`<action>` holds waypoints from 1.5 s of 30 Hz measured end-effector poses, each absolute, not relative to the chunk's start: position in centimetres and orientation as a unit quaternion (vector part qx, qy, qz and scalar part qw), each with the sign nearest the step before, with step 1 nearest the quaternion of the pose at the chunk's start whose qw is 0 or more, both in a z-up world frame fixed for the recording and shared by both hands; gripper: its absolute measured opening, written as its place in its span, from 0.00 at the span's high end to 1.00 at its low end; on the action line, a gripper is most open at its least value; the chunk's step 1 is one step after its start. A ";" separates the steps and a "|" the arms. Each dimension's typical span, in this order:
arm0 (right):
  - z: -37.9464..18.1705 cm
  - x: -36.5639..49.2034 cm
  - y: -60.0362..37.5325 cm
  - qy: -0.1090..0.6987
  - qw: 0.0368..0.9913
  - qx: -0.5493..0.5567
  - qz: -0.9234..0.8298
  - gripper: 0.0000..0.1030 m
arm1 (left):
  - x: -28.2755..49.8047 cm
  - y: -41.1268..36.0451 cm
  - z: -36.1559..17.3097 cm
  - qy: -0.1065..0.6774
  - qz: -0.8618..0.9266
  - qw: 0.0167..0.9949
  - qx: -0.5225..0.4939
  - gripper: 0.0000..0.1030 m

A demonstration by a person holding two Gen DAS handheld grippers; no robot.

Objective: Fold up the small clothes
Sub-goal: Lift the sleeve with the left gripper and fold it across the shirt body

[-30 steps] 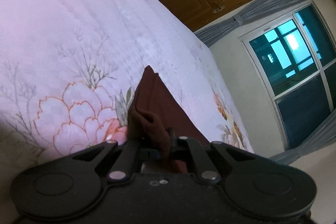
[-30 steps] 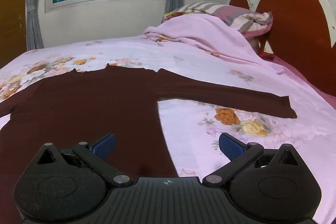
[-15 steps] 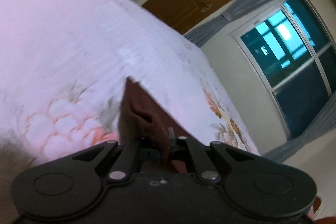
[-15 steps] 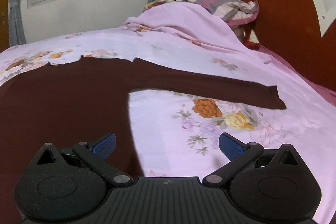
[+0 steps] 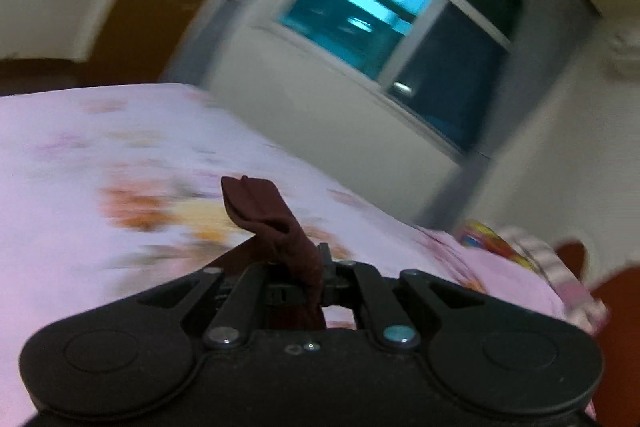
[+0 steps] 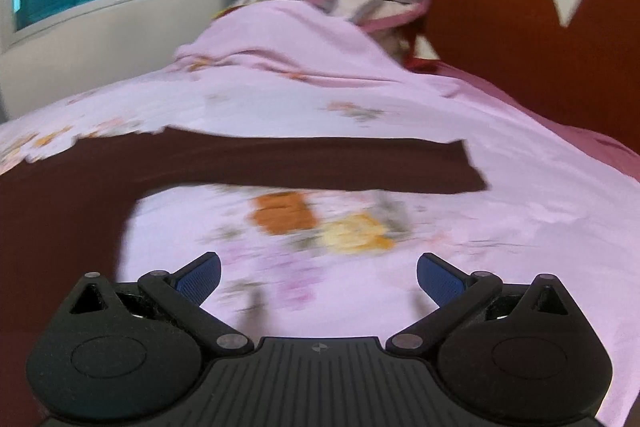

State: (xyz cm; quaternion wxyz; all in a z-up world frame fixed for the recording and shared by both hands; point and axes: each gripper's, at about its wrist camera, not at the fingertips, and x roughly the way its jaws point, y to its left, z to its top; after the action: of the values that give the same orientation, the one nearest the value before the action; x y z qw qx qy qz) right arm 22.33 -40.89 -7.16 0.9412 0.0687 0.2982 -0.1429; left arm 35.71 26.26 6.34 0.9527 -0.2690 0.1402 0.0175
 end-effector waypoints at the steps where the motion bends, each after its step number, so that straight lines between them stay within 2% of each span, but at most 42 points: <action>1: -7.4 22.3 -42.2 0.298 0.939 0.071 -0.153 0.00 | 37.4 23.8 7.0 0.145 0.002 0.955 -0.257 0.98; 6: -8.9 21.7 -47.6 0.307 0.927 0.102 -0.190 0.00 | 44.4 11.5 6.5 0.175 -0.075 0.956 -0.222 0.98; 13: -11.0 20.0 -51.9 0.311 0.917 0.135 -0.210 0.00 | 48.7 -5.7 0.0 0.250 -0.172 0.945 -0.124 0.98; 17: -11.6 19.6 -53.5 0.306 0.915 0.152 -0.214 0.00 | 48.4 -12.5 -3.8 0.290 -0.200 0.935 -0.036 0.97; 21: -11.6 19.3 -53.9 0.300 0.918 0.158 -0.208 0.00 | 47.8 -15.8 -6.7 0.321 -0.218 0.922 0.013 0.97; 23: -11.6 19.0 -53.9 0.297 0.919 0.161 -0.206 0.00 | 48.4 -16.5 -7.4 0.341 -0.215 0.915 0.032 0.94; 24: -11.7 19.0 -53.9 0.295 0.919 0.163 -0.205 0.00 | 48.3 -16.8 -7.7 0.345 -0.212 0.914 0.040 0.88; 25: -11.8 19.0 -53.9 0.293 0.919 0.166 -0.204 0.00 | 48.2 -17.4 -7.8 0.342 -0.213 0.914 0.046 0.78; 26: -11.9 18.9 -54.0 0.291 0.919 0.169 -0.203 0.00 | 47.7 -17.4 -7.7 0.338 -0.224 0.913 0.046 0.65; 27: -12.0 18.8 -54.1 0.291 0.919 0.171 -0.202 0.00 | 47.5 -17.7 -7.4 0.334 -0.233 0.912 0.044 0.30; 28: -12.1 18.8 -54.1 0.291 0.919 0.173 -0.201 0.00 | 46.7 -17.4 -7.0 0.321 -0.230 0.918 0.045 0.19; 32: -12.0 18.6 -54.2 0.287 0.922 0.171 -0.199 0.00 | 42.1 -12.7 -4.5 0.264 -0.195 0.944 0.023 0.20; 37: -11.9 18.4 -53.7 0.289 0.922 0.159 -0.204 0.00 | 34.6 0.7 -3.3 0.237 -0.070 0.969 0.024 0.23; 40: -11.8 18.6 -53.2 0.295 0.920 0.149 -0.211 0.00 | 31.4 8.2 -4.2 0.257 0.023 0.965 0.057 0.23; 45: -11.3 19.5 -51.7 0.309 0.916 0.134 -0.217 0.00 | 33.2 13.9 -5.9 0.283 0.071 0.954 0.069 0.24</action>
State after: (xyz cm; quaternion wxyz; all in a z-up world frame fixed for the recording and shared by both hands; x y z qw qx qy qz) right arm 19.50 -51.73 -11.30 0.9161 0.1345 0.3094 -0.2166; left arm 33.15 13.89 -5.94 0.9539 0.0689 0.2833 0.0712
